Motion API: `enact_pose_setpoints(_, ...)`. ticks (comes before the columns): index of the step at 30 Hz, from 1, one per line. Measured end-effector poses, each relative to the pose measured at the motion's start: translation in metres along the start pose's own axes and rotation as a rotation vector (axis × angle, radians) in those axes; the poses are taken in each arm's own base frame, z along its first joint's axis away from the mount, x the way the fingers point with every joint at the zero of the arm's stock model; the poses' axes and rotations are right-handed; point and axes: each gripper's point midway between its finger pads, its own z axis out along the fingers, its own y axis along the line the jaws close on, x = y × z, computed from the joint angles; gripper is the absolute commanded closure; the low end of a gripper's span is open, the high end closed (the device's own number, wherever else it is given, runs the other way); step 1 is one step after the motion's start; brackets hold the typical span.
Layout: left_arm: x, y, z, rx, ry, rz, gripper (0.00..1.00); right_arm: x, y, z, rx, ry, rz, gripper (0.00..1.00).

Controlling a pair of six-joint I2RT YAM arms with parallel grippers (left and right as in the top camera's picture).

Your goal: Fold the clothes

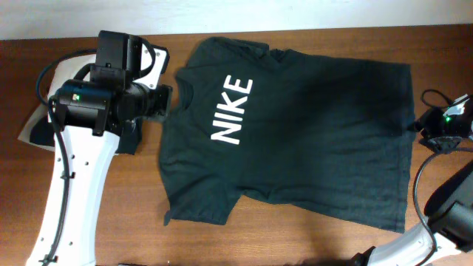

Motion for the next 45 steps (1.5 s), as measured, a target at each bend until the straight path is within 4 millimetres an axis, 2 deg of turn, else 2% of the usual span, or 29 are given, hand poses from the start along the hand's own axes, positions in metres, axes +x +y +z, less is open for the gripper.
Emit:
enact_pose_setpoints(1,0.005,0.002,0.000,-0.014,0.022,0.001,0.48,0.003,0.004,-0.007,-0.014,-0.001,-0.004,0.45)
enact_pose_setpoints(2,0.012,0.006,-0.001,-0.037,0.050,0.001,0.47,0.008,0.017,-0.029,-0.053,-0.025,-0.022,0.45)
enact_pose_setpoints(3,0.015,0.008,-0.001,-0.049,0.062,0.001,0.46,0.012,0.023,-0.043,-0.068,-0.041,-0.029,0.45)
enact_pose_setpoints(5,0.029,0.011,-0.002,-0.062,0.119,-0.006,0.44,0.039,0.035,-0.081,-0.089,-0.040,-0.025,0.45)
enact_pose_setpoints(6,0.032,0.012,-0.003,-0.065,0.131,-0.012,0.42,0.044,0.037,-0.087,-0.092,-0.039,-0.020,0.45)
enact_pose_setpoints(7,0.036,0.013,-0.003,-0.066,0.148,-0.023,0.39,0.060,0.041,-0.107,-0.097,-0.035,-0.009,0.45)
enact_pose_setpoints(9,0.041,0.013,-0.003,-0.066,0.167,-0.032,0.37,0.084,0.036,-0.114,-0.060,0.033,0.032,0.45)
enact_pose_setpoints(12,0.053,0.012,0.004,-0.065,0.212,-0.055,0.36,0.092,0.022,-0.109,0.007,0.061,0.062,0.42)
enact_pose_setpoints(15,0.078,0.014,0.020,-0.072,0.296,-0.116,0.36,0.102,0.005,-0.091,0.065,0.100,0.088,0.42)
enact_pose_setpoints(20,0.138,0.017,0.071,-0.005,0.448,-0.269,0.37,0.124,-0.021,-0.047,0.117,0.164,0.127,0.41)
enact_pose_setpoints(21,0.150,0.012,0.086,0.037,0.460,-0.303,0.37,0.127,-0.025,-0.043,0.119,0.168,0.141,0.41)
enact_pose_setpoints(23,0.170,0.003,0.103,0.093,0.488,-0.333,0.37,0.135,-0.034,-0.037,0.128,0.191,0.175,0.41)
enact_pose_setpoints(25,0.202,-0.016,0.119,0.164,0.550,-0.366,0.39,0.138,-0.046,-0.038,0.137,0.199,0.223,0.37)
enact_pose_setpoints(26,0.214,-0.021,0.122,0.176,0.578,-0.382,0.44,0.139,-0.050,-0.039,0.138,0.202,0.240,0.37)
enact_pose_setpoints(29,0.249,-0.037,0.128,0.225,0.659,-0.433,0.46,0.148,-0.058,-0.039,0.145,0.233,0.265,0.37)
enact_pose_setpoints(31,0.263,-0.048,0.129,0.266,0.689,-0.457,0.47,0.153,-0.060,-0.034,0.147,0.244,0.269,0.37)
enact_pose_setpoints(32,0.268,-0.052,0.129,0.284,0.699,-0.466,0.48,0.156,-0.062,-0.032,0.148,0.250,0.271,0.37)
enact_pose_setpoints(35,0.277,-0.059,0.128,0.309,0.724,-0.487,0.63,0.163,-0.064,-0.025,0.150,0.266,0.274,0.37)
enact_pose_setpoints(38,0.275,-0.060,0.133,0.319,0.704,-0.495,0.95,0.169,-0.069,-0.015,0.154,0.270,0.274,0.37)
enact_pose_setpoints(39,0.273,-0.060,0.135,0.322,0.689,-0.492,0.99,0.172,-0.071,-0.011,0.155,0.274,0.275,0.37)
enact_pose_setpoints(43,0.263,-0.059,0.140,0.329,0.646,-0.497,1.00,0.182,-0.074,-0.006,0.161,0.296,0.280,0.37)
enact_pose_setpoints(44,0.258,-0.058,0.140,0.333,0.634,-0.503,1.00,0.182,-0.074,-0.006,0.162,0.296,0.281,0.31)
enact_pose_setpoints(45,0.250,-0.056,0.140,0.340,0.615,-0.510,1.00,0.183,-0.076,-0.006,0.179,0.301,0.290,0.30)
